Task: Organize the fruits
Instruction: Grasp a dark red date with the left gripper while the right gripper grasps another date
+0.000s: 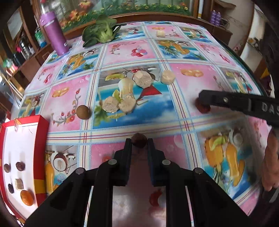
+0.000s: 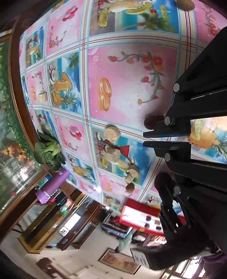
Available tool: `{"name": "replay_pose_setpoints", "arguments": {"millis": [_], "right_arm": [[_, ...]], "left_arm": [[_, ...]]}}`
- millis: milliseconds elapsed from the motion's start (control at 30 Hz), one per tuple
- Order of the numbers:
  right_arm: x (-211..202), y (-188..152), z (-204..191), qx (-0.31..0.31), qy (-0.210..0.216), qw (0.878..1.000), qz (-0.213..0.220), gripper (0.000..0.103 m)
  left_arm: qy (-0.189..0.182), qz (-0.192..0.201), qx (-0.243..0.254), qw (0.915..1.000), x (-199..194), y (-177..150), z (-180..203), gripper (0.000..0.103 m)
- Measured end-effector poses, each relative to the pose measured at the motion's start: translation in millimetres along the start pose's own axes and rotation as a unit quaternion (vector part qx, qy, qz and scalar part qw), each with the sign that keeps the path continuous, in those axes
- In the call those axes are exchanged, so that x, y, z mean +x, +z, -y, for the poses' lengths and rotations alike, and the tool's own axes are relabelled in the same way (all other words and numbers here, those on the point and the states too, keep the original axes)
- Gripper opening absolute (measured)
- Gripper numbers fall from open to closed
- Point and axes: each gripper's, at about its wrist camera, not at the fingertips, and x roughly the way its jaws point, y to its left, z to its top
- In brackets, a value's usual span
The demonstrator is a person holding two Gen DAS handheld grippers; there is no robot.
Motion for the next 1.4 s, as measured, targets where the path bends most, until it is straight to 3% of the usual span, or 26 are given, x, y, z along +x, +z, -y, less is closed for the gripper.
{"name": "replay_pose_setpoints", "arguments": {"millis": [67,233,433,633,767,967,1100,1233,1333,1400], "right_arm": [[2,-1,-2,-0.010,-0.028,1.000,0.002,0.003],[4,-4,-11,-0.039,-0.056,0.998,0.006,0.003],[6,-6,-21,-0.071,-0.077,0.994,0.003,0.005],[-12,4,14,0.021,-0.002,1.000,0.011,0.009],[-10,3,10,0.016,0.017,1.000,0.003,0.008],[-3,1,3,-0.005,-0.043,0.999,-0.002,0.009],[2,-2,-2,-0.026,-0.070,0.997,-0.010,0.027],[12,-8,-14,-0.061,-0.087,0.994,-0.014,0.027],[18,-11,-17,-0.078,-0.117,0.990,-0.008,0.016],[18,-11,-16,-0.078,-0.120,0.990,-0.001,0.016]], "left_arm": [[0.003,0.005,0.009,0.9999,-1,-6,1,0.018],[-0.018,0.007,-0.009,0.9998,-1,-5,-7,0.018],[-0.019,0.011,-0.010,0.9997,-2,-7,-7,0.018],[-0.024,0.017,-0.019,0.9994,-2,-9,-8,0.018],[-0.029,0.016,-0.024,0.9992,-2,-9,-9,0.018],[-0.036,0.014,-0.034,0.9987,-2,-9,-12,0.018],[-0.038,0.014,-0.038,0.9985,-1,-9,-12,0.018],[-0.038,0.015,-0.040,0.9984,-1,-8,-13,0.018],[-0.039,0.015,-0.041,0.9983,-1,-8,-13,0.018],[-0.039,0.015,-0.041,0.9982,-1,-8,-12,0.018]]}}
